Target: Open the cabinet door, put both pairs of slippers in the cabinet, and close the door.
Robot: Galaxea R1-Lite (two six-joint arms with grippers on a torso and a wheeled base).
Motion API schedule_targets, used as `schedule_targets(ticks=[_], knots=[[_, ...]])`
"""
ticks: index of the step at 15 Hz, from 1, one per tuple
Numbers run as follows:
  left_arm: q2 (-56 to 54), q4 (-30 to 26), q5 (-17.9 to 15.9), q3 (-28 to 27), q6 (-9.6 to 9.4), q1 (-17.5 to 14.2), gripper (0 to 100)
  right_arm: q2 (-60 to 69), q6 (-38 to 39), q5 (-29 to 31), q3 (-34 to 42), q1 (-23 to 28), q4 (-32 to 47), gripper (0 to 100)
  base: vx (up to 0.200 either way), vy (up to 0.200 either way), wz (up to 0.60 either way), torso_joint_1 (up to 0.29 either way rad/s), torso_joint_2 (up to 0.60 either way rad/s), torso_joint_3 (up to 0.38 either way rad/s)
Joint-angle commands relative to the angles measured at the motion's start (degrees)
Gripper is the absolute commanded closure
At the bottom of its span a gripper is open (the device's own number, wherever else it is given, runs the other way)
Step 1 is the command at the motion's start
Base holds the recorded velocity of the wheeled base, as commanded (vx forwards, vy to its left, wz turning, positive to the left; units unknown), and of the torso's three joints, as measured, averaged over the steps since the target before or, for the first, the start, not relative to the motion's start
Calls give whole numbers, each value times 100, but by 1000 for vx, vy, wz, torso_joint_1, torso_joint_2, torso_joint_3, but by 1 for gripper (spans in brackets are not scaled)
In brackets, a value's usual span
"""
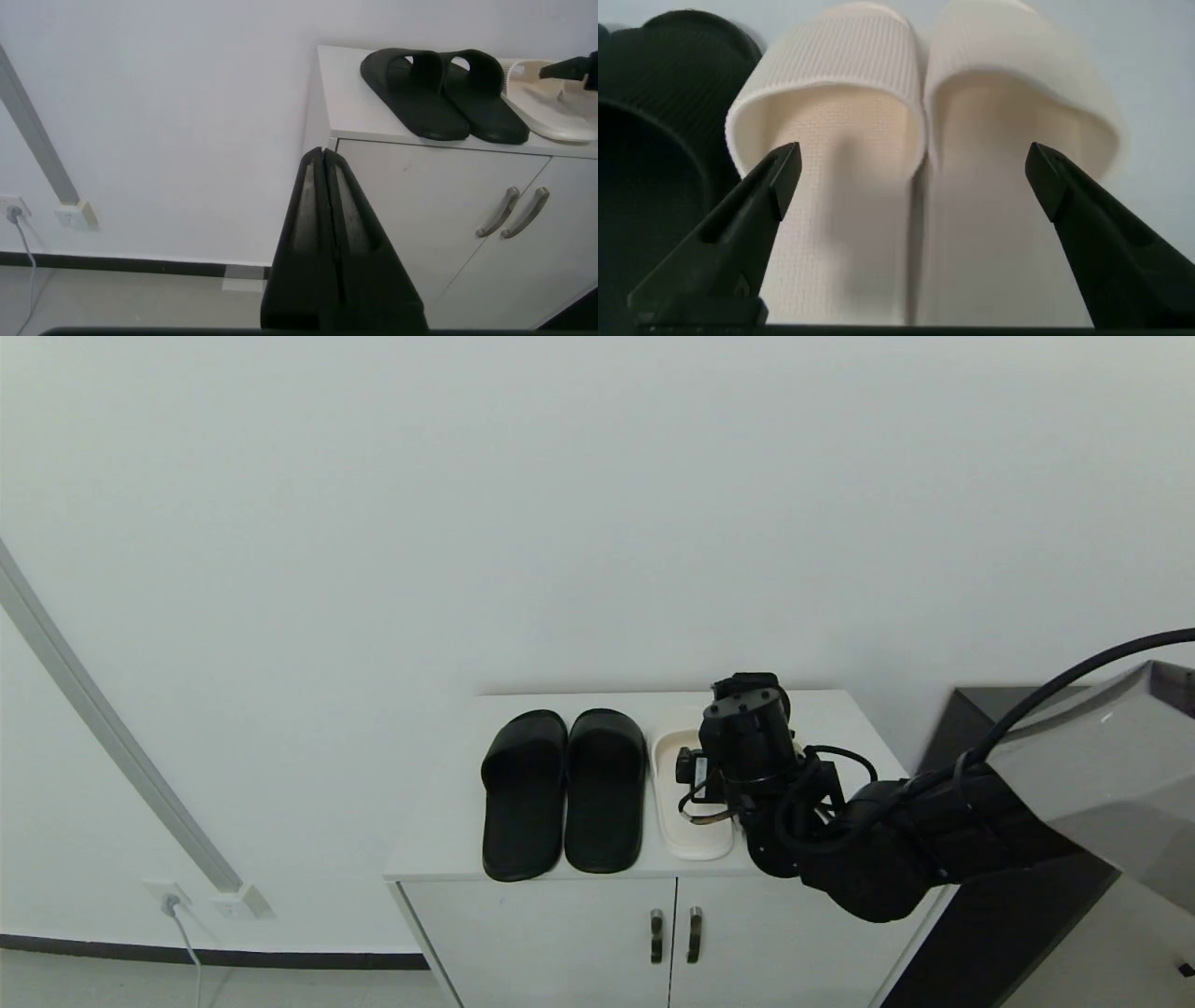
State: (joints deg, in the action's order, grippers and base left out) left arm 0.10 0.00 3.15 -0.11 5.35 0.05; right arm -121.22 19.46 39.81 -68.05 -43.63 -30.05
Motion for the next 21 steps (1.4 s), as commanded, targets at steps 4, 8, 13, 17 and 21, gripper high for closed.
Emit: schedule_targets(ticks=[4,8,13,17,21], knots=[[8,0,2,-7,10,-5,100,-552,-302,-62,-420,346,-168,0,0,0,0,0,0,0],[8,0,2,-7,19,4,100,-762,-821,-475,-499,531,-713,0,0,0,0,0,0,0],[8,0,2,2,27,4,100,-894,-838,-501,-719,557,-739,100,0,0,0,0,0,0],[8,0,2,-7,27,-5,100,-842,-829,-466,-701,557,-766,100,0,0,0,0,0,0],[8,0,2,-7,54,-5,100,319,-952,-501,398,540,-941,100,0,0,0,0,0,0]])
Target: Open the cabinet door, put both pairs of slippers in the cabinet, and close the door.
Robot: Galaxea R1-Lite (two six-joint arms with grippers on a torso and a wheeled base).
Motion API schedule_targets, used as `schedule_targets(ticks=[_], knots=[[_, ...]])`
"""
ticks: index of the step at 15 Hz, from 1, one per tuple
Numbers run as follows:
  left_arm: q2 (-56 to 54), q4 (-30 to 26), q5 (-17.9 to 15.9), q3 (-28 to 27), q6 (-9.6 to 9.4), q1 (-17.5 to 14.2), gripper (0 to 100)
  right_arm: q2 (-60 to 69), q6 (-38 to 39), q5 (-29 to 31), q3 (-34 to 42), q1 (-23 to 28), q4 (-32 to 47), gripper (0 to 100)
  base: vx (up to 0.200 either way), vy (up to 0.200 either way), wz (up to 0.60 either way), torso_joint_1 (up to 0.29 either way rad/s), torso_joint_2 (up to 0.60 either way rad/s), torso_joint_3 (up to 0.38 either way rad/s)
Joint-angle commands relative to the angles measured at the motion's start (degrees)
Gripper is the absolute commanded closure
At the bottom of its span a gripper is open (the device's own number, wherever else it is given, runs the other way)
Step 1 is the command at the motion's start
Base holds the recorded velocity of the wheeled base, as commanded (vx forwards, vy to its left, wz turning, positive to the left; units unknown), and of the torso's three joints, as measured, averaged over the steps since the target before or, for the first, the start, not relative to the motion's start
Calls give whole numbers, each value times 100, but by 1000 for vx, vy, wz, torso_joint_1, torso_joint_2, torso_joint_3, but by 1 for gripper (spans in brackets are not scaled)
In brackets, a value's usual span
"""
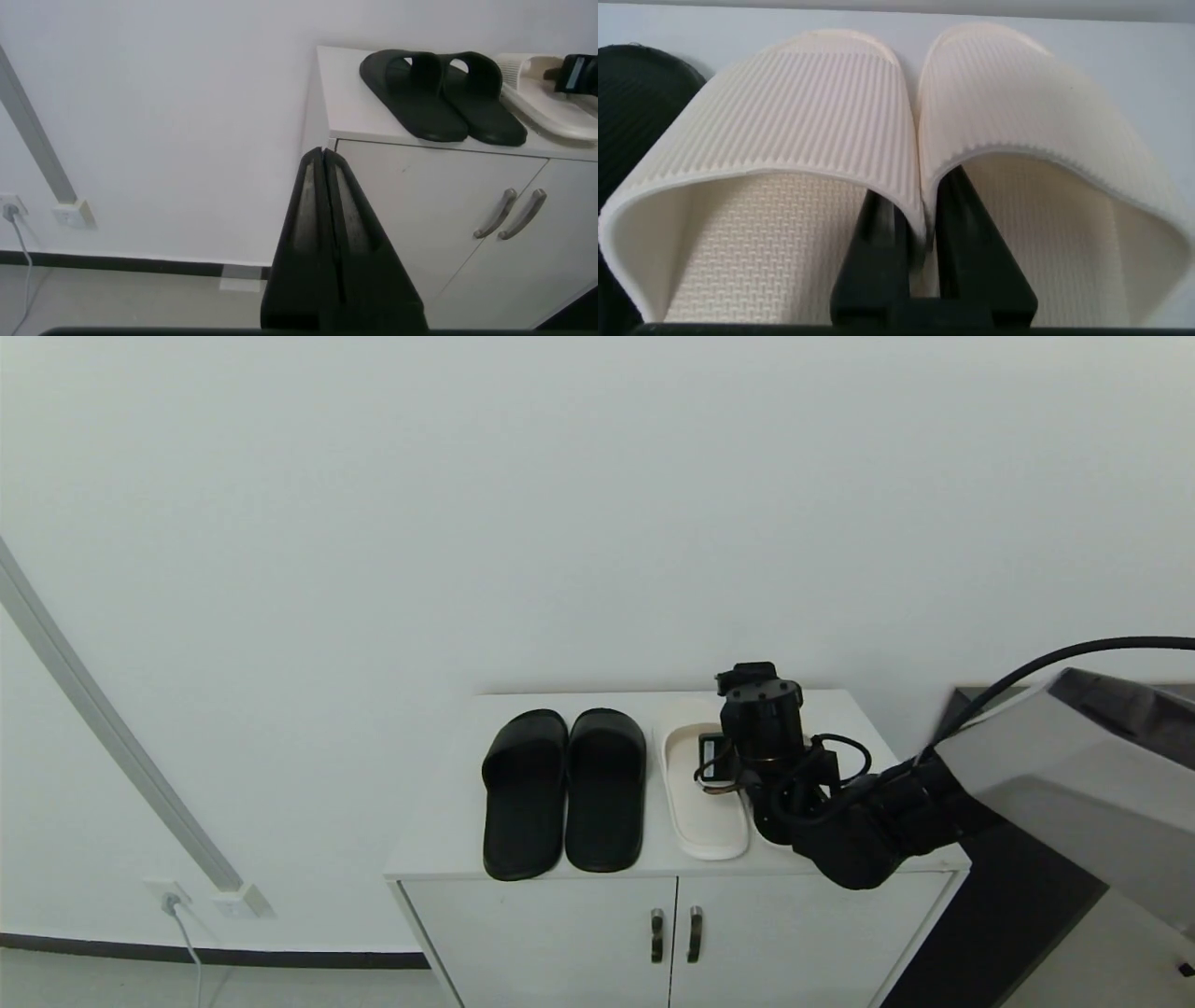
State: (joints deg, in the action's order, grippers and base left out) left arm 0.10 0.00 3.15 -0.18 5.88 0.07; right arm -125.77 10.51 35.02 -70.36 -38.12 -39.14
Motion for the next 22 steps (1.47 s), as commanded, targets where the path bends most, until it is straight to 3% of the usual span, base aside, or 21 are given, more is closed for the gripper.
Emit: schedule_targets(ticks=[1,2,3,5,7,11,13,19,22], knots=[[8,0,2,1,1,1,100,1178,-93,-171,1069,-20,-67,100,0,0,0,0,0,0],[8,0,2,1,1,-7,100,1626,-102,-681,1534,-82,-102,100,0,0,0,0,0,0],[8,0,11,9,1,-7,100,2347,-365,-1788,2282,-196,-102,100,0,0,0,0,0,0],[8,0,11,9,1,-7,100,2768,-576,-2492,2686,-240,-102,100,0,0,0,0,0,0],[8,0,11,1,10,1,100,3401,-734,-3555,3196,-345,38,100,0,0,0,0,0,0],[8,0,11,1,1,-7,100,3981,-761,-4003,3248,-521,1032,100,0,0,0,0,0,0],[8,9,11,9,1,-7,100,4025,-761,-3986,3257,-547,1040,100,0,0,0,0,0,0],[8,0,11,9,1,1,100,4016,-752,-3977,3319,-547,1005,100,-200,0,0,0,3,1],[8,9,11,9,1,1,100,4025,-770,-3968,3407,-547,996,100,0,0,0,0,0,0]])
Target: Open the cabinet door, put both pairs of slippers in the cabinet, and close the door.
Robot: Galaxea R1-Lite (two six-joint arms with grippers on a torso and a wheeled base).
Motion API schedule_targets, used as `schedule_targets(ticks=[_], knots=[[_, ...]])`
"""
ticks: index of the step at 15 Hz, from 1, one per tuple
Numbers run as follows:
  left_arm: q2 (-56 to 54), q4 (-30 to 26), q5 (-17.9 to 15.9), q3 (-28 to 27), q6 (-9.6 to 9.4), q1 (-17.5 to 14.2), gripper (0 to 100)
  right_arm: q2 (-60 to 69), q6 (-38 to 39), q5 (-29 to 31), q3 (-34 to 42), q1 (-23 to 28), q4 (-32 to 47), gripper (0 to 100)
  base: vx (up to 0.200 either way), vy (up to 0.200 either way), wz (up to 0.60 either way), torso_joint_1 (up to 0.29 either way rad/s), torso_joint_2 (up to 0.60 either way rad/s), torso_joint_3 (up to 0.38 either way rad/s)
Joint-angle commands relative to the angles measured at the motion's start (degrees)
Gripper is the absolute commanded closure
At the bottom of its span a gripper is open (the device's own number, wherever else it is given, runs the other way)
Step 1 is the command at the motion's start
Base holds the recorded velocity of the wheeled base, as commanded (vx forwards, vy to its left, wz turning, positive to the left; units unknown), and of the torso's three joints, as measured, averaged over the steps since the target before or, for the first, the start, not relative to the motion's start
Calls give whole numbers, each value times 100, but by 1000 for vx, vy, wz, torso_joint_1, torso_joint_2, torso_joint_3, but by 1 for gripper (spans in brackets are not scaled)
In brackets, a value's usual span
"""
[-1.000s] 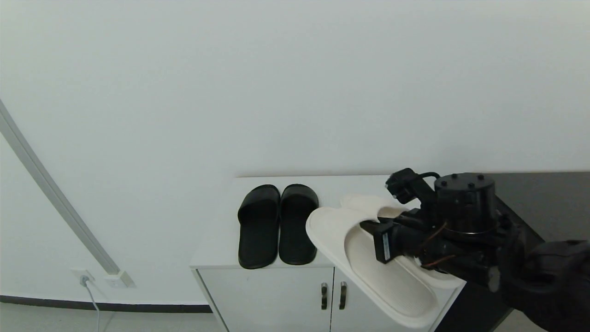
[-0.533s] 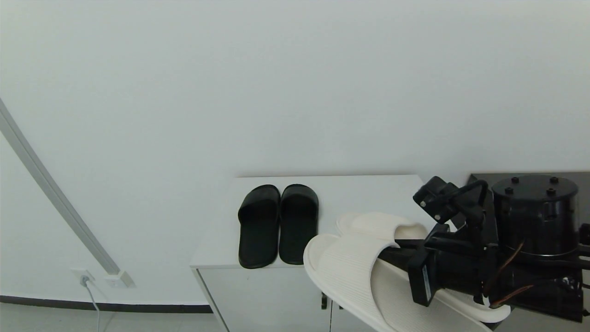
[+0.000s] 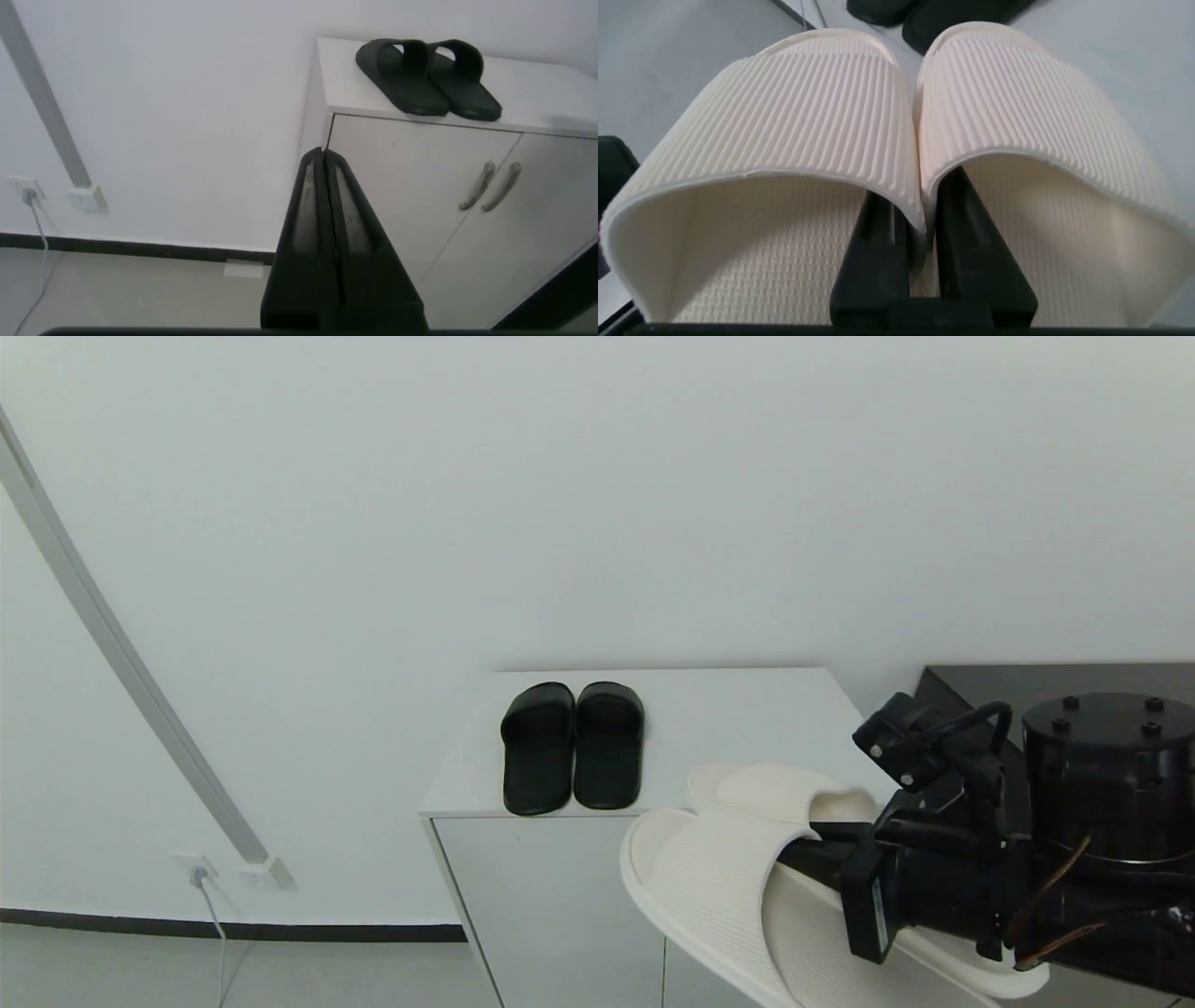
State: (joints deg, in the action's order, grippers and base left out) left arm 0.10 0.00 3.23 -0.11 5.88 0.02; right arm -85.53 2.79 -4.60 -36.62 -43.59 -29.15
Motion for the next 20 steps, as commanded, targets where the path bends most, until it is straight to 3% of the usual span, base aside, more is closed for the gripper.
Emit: schedule_targets(ticks=[1,11,20], knots=[[8,9,2,2,1,-2,100,1,-33,-6,67,0,6,100,0,0,0,0,0,0],[8,9,11,2,-16,-2,100,-8,-68,-24,138,-44,-3,100,0,0,0,0,0,0],[8,-9,-7,-7,-16,6,100,1,-200,-6,226,-149,-12,100,0,0,0,-159,370,208]])
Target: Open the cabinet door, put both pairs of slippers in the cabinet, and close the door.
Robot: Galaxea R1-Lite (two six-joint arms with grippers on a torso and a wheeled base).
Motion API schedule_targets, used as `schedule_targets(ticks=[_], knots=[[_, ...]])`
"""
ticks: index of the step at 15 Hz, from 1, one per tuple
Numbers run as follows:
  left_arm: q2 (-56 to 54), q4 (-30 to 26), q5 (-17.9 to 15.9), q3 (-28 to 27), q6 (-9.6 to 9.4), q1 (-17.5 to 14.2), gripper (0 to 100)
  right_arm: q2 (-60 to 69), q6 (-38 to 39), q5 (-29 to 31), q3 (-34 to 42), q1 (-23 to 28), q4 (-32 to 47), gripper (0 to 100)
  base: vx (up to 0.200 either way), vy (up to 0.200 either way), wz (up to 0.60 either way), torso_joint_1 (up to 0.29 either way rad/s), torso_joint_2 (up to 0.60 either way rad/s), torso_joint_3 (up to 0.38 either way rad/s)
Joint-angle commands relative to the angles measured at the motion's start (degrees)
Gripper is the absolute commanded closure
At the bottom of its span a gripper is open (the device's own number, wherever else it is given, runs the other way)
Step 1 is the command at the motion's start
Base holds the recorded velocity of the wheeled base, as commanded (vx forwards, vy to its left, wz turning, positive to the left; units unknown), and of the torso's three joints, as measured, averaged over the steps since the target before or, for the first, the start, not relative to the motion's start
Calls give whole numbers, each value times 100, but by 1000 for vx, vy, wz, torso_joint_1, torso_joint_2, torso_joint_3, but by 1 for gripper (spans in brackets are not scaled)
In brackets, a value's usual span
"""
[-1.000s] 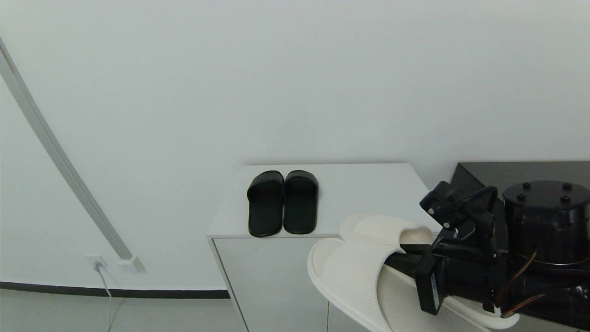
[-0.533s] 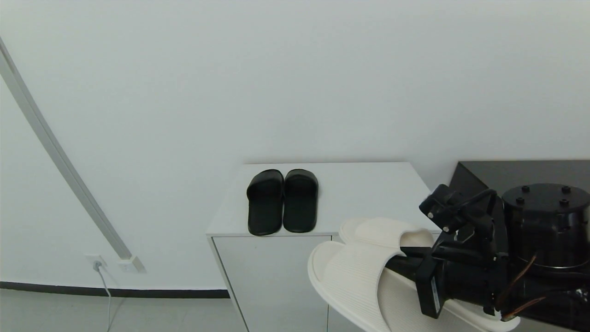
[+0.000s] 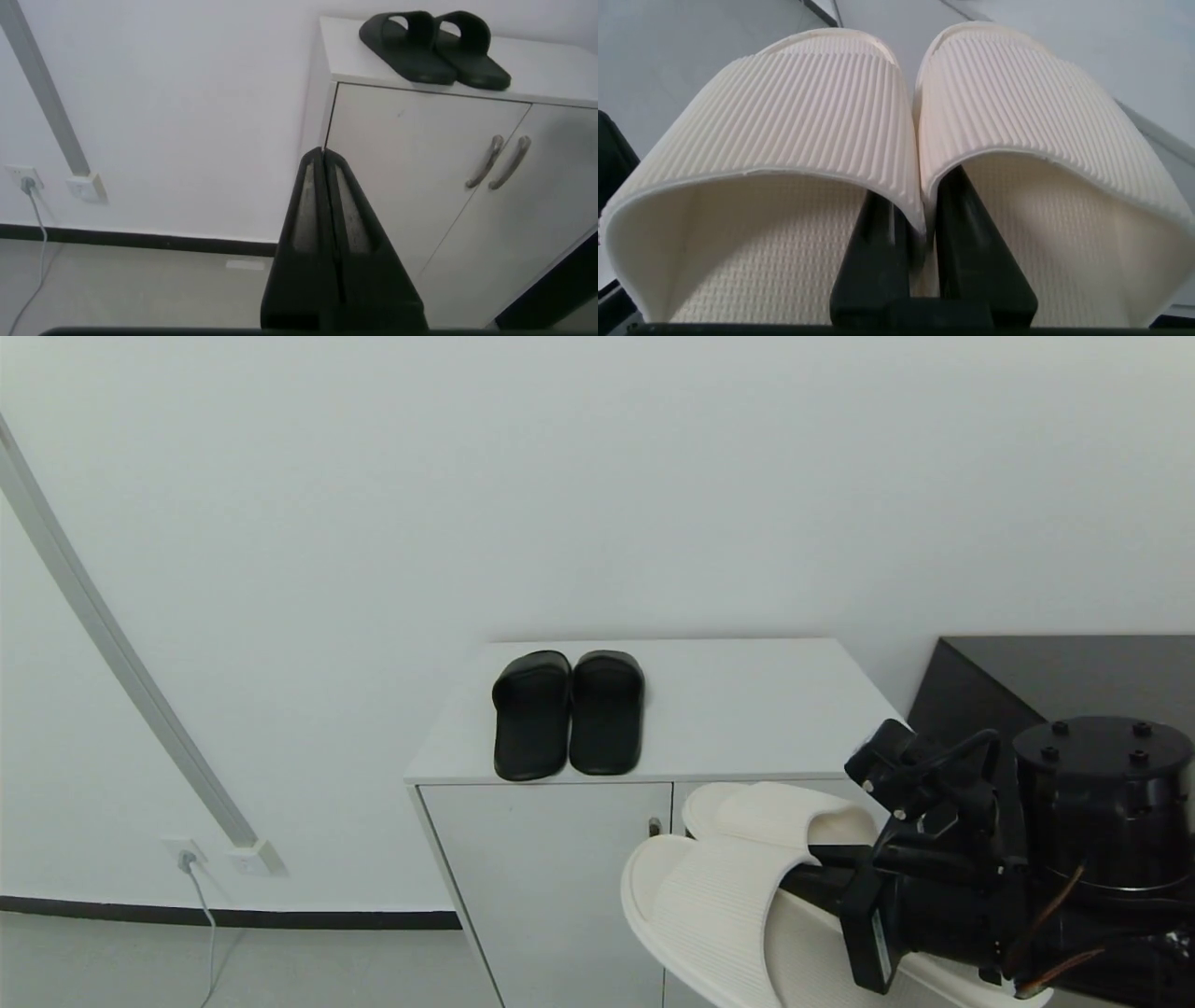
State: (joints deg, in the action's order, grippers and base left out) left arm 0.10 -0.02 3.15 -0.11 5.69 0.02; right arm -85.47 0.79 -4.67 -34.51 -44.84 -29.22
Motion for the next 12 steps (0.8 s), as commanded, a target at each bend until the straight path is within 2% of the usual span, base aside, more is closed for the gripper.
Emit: schedule_targets(ticks=[1,2,12], knots=[[8,-6,2,-7,2,6,100,-5,0,1,15,-51,-5,100,0,0,0,-217,525,286],[8,-6,2,-7,11,6,0,-5,0,1,15,-51,-5,100,0,0,0,-232,540,305],[8,2,11,-7,11,6,0,-31,0,-16,129,-78,-5,100,0,0,0,-208,538,317]])
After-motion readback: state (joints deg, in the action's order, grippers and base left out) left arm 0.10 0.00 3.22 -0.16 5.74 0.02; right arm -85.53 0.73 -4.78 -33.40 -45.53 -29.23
